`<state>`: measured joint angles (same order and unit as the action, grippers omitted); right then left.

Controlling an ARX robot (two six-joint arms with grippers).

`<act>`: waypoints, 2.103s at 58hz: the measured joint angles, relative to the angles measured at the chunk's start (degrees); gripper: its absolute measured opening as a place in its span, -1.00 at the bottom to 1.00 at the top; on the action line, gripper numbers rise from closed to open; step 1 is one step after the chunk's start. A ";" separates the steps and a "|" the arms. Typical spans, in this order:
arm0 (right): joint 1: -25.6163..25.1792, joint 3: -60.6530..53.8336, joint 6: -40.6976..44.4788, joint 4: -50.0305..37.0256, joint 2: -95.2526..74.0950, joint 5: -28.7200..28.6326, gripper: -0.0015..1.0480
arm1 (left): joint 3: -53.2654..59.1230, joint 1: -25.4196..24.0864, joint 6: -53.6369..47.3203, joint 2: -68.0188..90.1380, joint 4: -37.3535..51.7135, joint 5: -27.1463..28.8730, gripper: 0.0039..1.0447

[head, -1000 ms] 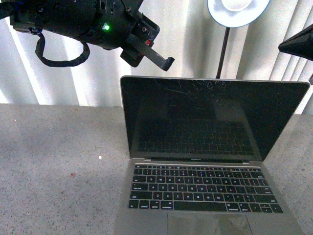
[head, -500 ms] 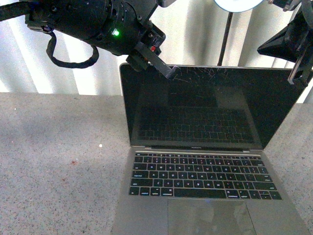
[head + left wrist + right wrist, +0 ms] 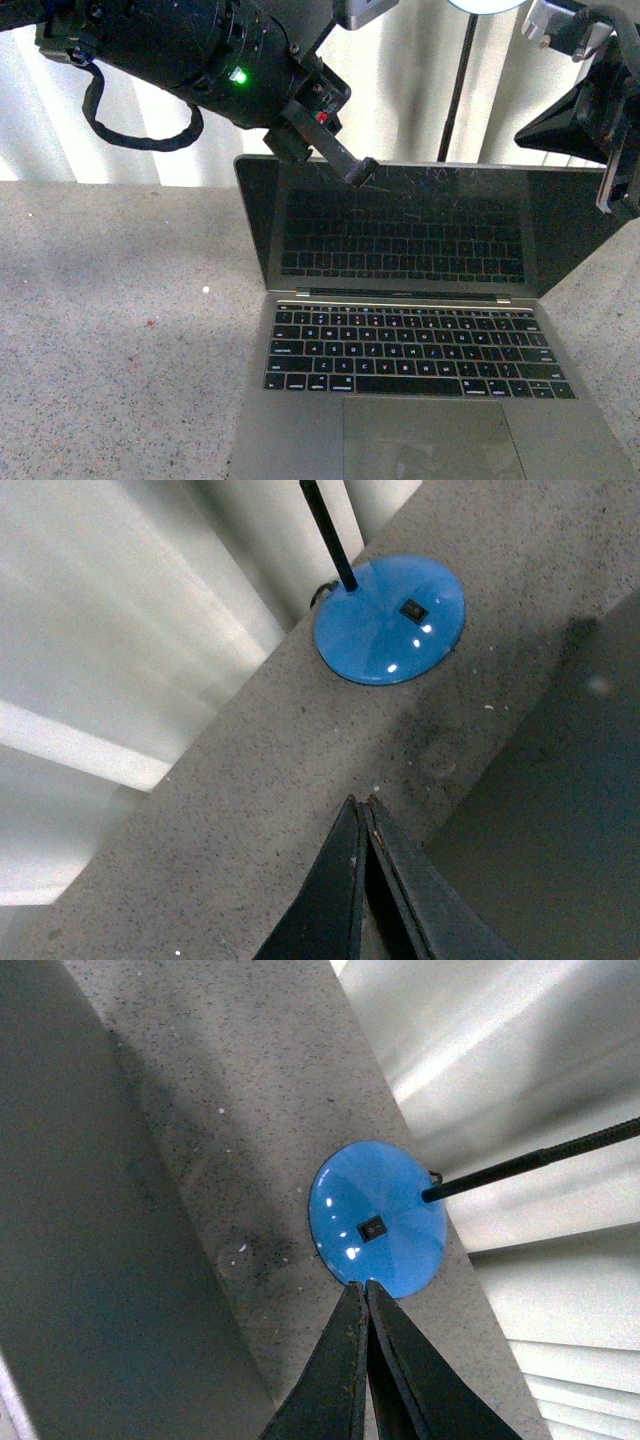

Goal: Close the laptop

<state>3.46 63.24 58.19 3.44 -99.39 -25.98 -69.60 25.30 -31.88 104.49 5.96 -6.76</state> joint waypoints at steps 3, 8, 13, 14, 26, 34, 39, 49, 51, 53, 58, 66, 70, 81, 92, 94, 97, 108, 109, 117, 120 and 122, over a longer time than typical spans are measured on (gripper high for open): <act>0.02 -0.42 0.28 0.17 0.09 -0.17 -0.94 | 0.00 0.00 -0.28 0.00 -0.77 -0.09 -0.94; 0.04 -1.22 1.14 0.94 0.61 -0.79 -0.94 | 0.00 -0.02 -0.52 0.00 -2.01 -0.52 -0.94; 0.09 -1.79 1.95 3.13 1.05 -1.20 -0.94 | 0.26 -0.02 -0.83 0.00 -3.23 -1.07 -0.94; 0.09 -1.88 2.21 3.63 1.07 -1.29 -0.94 | 0.42 -0.02 -0.87 0.00 -3.43 -1.22 -0.94; 0.35 -2.60 4.44 5.60 1.20 -1.27 -0.94 | 2.10 0.26 -0.87 -0.50 -5.44 -2.89 -0.94; 0.42 -2.62 5.77 7.02 1.20 -1.07 -0.94 | 3.34 0.50 -0.81 -0.94 -5.53 -2.69 -0.94; 0.42 -3.02 6.60 7.32 1.20 -0.96 -0.94 | 4.63 0.68 -0.13 -1.29 -4.61 -2.84 -0.94; 0.63 -4.55 7.52 6.95 0.37 -0.74 -0.94 | 7.91 0.81 1.86 -2.08 -3.10 -3.45 -0.94; 0.79 -4.68 7.63 7.26 0.26 -0.74 -0.94 | 8.61 0.81 2.10 -2.10 -2.93 -3.69 -0.94; 0.94 -4.74 7.63 7.48 0.20 -0.74 -0.94 | 9.11 0.81 2.16 -2.10 -2.80 -3.74 -0.94; 1.55 -5.14 7.74 7.54 0.13 -0.70 -0.94 | 10.21 0.83 2.23 -2.10 -2.51 -3.93 -0.94; 2.49 -6.21 8.02 7.28 -0.15 -0.61 -0.94 | 11.10 0.92 2.21 -2.10 -2.25 -3.96 -0.94; 2.93 -6.82 8.04 7.08 -0.42 -0.48 -0.94 | 11.32 0.94 2.16 -2.10 -2.21 -3.96 -0.94; 3.13 -8.52 8.07 5.86 -1.03 -0.04 -0.94 | 12.15 1.09 2.14 -2.10 -1.77 -4.09 -0.94; 3.13 -9.29 8.09 5.46 -1.36 0.04 -0.94 | 13.31 1.53 2.19 -2.10 -0.81 -4.37 -0.94; 3.13 -9.49 8.13 5.40 -1.40 0.09 -0.94 | 13.42 1.60 2.19 -2.10 -0.70 -4.37 -0.94; 3.13 -9.75 8.22 5.40 -1.46 0.13 -0.94 | 13.68 1.77 2.23 -2.10 -0.63 -4.52 -0.94; 3.17 -10.49 8.28 5.27 -1.90 0.17 -0.94 | 14.25 2.27 2.51 -2.08 -0.17 -4.98 -0.94; 3.17 -10.56 8.31 5.27 -1.92 0.20 -0.94 | 14.29 2.29 2.54 -2.08 -0.11 -5.01 -0.94; 3.19 -11.28 8.48 4.83 -2.40 0.20 -0.94 | 14.82 2.56 2.62 -1.99 0.31 -5.18 -0.94; 3.19 -11.54 8.55 4.61 -2.60 0.20 -0.94 | 15.12 2.62 2.62 -1.88 0.37 -5.20 -0.94; 3.19 -11.63 8.55 4.50 -2.64 0.20 -0.94 | 15.30 2.64 2.69 -1.79 0.42 -5.20 -0.94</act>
<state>6.66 51.62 66.74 7.94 -102.04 -25.78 -54.30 27.94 -29.19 102.69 6.37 -11.97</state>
